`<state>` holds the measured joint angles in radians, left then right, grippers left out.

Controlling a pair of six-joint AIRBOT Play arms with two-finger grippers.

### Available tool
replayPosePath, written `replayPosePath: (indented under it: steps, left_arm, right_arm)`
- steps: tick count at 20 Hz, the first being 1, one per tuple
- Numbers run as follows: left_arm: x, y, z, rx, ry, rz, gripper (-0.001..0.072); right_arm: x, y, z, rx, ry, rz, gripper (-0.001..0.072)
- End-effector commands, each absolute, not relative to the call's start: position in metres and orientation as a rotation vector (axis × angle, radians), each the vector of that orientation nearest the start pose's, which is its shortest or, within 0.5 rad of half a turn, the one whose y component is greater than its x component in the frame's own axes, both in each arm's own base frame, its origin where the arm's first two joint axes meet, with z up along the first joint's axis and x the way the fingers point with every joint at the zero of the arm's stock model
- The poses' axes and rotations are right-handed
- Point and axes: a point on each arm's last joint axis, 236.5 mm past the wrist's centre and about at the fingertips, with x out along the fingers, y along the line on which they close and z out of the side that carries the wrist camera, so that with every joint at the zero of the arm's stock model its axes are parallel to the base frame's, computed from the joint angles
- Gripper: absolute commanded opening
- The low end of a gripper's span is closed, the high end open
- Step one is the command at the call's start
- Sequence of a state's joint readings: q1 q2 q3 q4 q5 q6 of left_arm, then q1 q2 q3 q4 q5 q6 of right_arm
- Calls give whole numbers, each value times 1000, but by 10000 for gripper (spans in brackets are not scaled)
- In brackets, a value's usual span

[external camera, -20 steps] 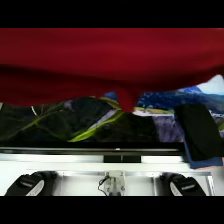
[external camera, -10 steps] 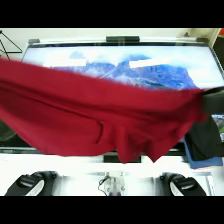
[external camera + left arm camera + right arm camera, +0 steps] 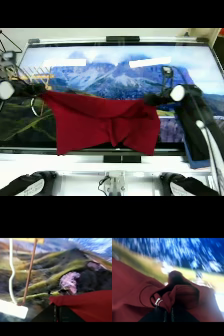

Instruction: Fold the shirts.

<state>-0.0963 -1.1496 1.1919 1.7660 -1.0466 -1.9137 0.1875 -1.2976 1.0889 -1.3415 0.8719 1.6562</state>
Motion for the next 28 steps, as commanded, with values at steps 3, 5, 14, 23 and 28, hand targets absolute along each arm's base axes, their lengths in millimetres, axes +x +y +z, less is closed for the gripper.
replayPosePath:
  steps: [3,5,14,23,28]
  left_arm:
    - [429,-20,-20,-446,1211,216,38]
    - [427,-39,-31,-546,1261,186,163]
    - [287,6,34,-324,1647,-46,585]
    - [147,-60,-92,-607,1706,-66,584]
    - [158,-62,-108,-631,1654,-39,577]
  right_arm:
    - [461,145,-51,465,1068,143,74]
    - [460,149,-55,498,1083,144,351]
    - [354,3,11,237,1406,112,617]
    - [292,2,-14,433,1576,178,617]
    - [293,4,-14,439,1571,187,617]
